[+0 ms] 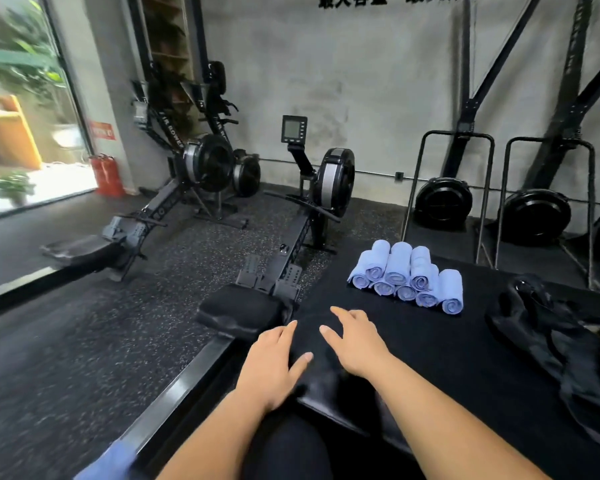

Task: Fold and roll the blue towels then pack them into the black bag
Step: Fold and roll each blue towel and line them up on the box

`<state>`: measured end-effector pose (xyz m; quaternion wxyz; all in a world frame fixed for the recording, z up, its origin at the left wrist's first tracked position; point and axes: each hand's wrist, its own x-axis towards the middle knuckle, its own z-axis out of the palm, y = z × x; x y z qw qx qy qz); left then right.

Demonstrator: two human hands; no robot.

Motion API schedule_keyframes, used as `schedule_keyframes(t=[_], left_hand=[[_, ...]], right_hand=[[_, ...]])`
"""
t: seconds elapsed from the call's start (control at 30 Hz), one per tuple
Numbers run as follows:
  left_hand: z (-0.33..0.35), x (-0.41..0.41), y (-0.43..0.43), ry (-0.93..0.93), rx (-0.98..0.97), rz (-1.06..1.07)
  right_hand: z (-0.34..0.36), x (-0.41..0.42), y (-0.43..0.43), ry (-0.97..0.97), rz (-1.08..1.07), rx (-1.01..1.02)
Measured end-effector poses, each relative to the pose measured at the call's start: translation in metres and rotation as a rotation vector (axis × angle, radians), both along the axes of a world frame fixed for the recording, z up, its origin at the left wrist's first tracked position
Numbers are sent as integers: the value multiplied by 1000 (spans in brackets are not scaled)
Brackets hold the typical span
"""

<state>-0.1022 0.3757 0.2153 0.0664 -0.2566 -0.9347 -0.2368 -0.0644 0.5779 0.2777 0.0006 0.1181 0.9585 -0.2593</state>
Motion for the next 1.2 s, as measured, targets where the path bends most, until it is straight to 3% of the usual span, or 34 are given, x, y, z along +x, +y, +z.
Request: schedule_keyframes(t=[0.6,0.93,1.2], left_hand=[[-80,88,-202,-213,-27,377],[-155,132,-263,-425,-30,546],[-204,150,-304,-587,-74,654]], right_hand=[[-64,12,-205,-128,435,32],[-133,17,-268,-330,552,12],[-177,8,-312,-464,692,110]])
